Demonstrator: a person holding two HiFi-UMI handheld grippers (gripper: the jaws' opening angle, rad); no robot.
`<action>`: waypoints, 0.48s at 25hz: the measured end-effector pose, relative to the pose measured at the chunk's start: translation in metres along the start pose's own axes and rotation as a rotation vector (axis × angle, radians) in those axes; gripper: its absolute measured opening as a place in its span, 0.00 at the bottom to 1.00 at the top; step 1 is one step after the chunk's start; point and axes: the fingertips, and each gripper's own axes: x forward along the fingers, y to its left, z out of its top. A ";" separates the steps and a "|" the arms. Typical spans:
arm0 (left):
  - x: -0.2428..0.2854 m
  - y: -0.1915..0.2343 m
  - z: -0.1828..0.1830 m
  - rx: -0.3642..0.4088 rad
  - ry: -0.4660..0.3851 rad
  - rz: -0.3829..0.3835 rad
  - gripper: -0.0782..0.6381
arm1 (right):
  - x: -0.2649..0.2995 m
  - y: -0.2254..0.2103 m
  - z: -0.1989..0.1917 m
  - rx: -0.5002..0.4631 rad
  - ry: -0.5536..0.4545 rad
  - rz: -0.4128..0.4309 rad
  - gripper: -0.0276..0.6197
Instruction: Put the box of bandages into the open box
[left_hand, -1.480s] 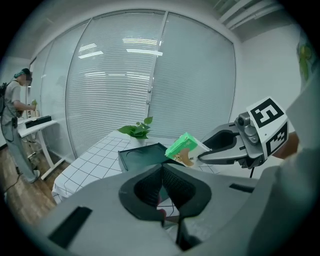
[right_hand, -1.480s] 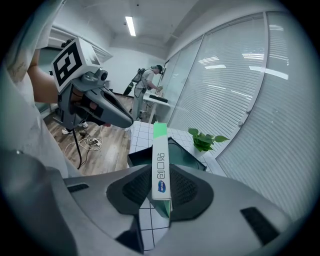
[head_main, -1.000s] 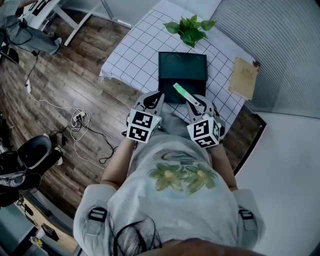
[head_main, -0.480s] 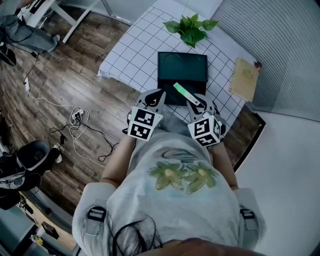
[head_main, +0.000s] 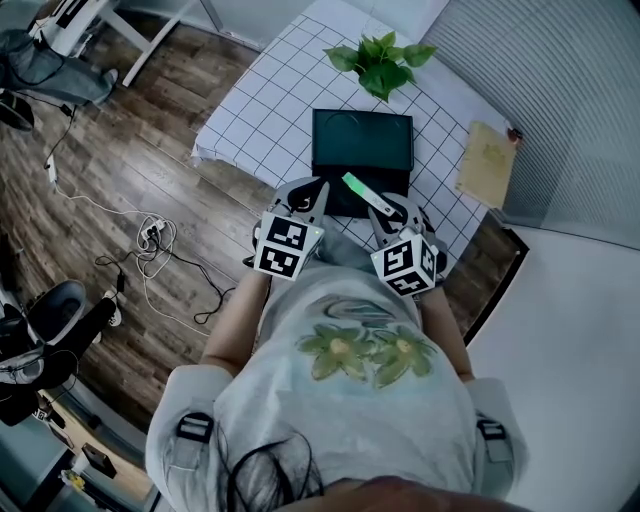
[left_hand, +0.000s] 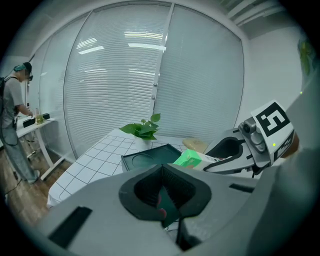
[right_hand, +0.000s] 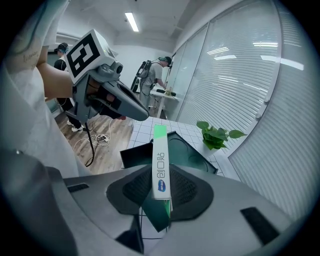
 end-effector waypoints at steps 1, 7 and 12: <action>0.001 0.000 0.000 0.000 0.001 -0.001 0.12 | 0.001 0.000 -0.001 0.000 0.002 0.002 0.19; 0.007 0.001 0.000 -0.005 0.011 -0.006 0.12 | 0.006 -0.001 -0.005 0.007 0.018 0.017 0.19; 0.012 0.002 -0.001 -0.014 0.017 -0.007 0.12 | 0.013 -0.001 -0.010 0.011 0.027 0.031 0.19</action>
